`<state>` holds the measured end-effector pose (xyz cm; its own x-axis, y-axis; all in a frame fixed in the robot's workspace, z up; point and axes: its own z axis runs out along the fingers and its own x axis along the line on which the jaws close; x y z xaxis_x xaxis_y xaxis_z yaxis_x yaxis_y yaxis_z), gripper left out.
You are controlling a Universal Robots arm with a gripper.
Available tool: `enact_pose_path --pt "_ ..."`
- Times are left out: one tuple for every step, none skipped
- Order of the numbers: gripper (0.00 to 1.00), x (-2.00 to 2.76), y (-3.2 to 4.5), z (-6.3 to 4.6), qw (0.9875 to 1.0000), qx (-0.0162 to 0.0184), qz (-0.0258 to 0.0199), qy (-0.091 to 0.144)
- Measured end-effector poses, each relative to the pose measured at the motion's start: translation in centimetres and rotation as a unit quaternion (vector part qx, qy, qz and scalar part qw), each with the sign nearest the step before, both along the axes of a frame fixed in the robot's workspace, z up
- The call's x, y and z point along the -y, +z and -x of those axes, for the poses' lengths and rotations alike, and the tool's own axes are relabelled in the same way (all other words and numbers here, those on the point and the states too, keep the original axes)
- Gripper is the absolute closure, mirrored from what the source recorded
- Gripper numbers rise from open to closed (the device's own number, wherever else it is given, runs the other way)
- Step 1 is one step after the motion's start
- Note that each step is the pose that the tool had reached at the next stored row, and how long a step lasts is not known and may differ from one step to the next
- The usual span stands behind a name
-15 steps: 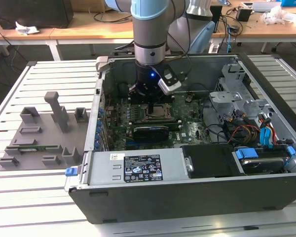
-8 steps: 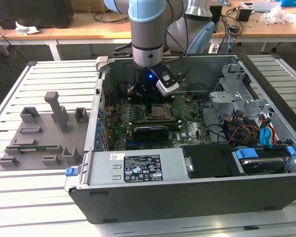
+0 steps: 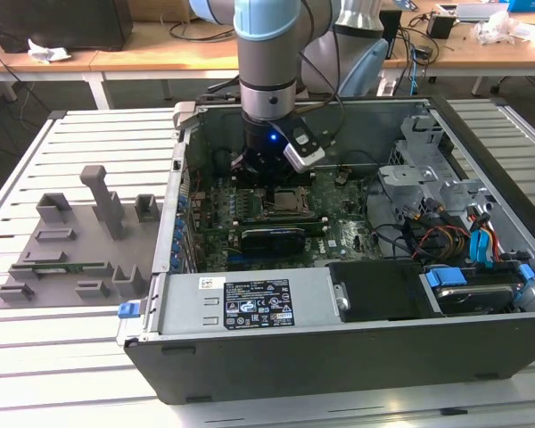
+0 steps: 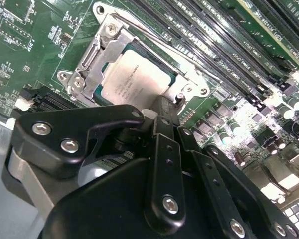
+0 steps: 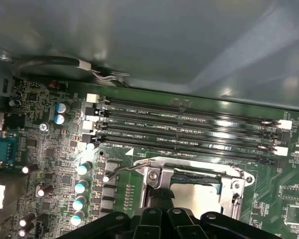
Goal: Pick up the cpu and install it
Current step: 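Close the cpu cover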
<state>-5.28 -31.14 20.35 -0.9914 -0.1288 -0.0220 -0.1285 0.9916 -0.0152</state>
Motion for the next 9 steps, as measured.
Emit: enact_pose_path --pt "0.89 0.01 0.02 -0.07 1.0 -0.0002 0.0002 0.0" --pt "0.89 0.01 0.03 -0.14 1.0 -0.0004 0.0003 0.001" --pt "0.89 0.0 0.01 -0.25 1.0 0.0002 0.0001 0.001" --pt "0.89 -0.01 -0.01 -0.29 1.0 0.0005 0.0 0.001" --pt "0.89 -0.01 -0.01 -0.28 1.0 0.0003 0.0 0.001" --pt "0.89 -0.01 0.01 -0.27 1.0 0.0002 0.0001 0.001" --pt "0.89 -0.01 0.05 -0.27 1.0 0.0002 -0.0001 0.001" --pt "0.89 -0.01 0.3 -0.26 1.0 0.0002 -0.0001 0.001" --pt "0.89 -0.01 0.48 -0.26 1.0 0.0001 0.0001 0.001"
